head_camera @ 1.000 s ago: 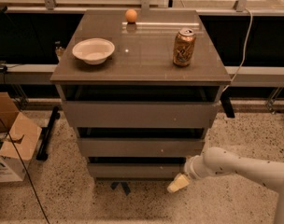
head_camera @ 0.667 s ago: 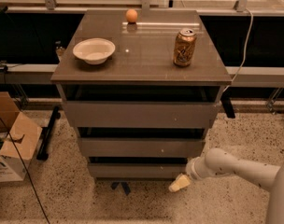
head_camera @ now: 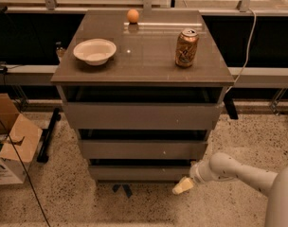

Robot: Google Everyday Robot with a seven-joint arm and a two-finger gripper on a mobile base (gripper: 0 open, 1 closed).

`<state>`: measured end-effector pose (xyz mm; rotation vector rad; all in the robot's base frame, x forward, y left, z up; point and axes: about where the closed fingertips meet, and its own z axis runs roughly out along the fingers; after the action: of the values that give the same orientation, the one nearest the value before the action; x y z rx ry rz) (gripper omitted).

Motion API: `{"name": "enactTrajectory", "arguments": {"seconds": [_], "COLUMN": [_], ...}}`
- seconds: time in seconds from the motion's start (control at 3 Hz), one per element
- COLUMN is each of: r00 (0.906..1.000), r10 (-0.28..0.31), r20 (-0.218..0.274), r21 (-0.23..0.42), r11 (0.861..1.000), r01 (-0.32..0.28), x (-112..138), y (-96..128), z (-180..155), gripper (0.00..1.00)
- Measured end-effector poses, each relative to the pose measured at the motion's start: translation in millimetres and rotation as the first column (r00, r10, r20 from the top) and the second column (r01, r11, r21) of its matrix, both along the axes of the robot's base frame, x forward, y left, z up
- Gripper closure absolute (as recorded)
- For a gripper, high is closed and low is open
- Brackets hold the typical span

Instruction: Open bottom drawer

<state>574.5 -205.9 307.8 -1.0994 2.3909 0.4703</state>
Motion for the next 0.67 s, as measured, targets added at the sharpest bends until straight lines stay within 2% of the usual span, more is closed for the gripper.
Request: {"name": "enactTrajectory", "arguments": {"seconds": [0.67], "r00": [0.9998], "r10": [-0.02], "r20": [0.007], "r21": [0.051], "r11": [0.998], "r01": [0.02], "x": [11.9], "y": [-7.6], "z": [-21.0], "gripper": [0.0]}}
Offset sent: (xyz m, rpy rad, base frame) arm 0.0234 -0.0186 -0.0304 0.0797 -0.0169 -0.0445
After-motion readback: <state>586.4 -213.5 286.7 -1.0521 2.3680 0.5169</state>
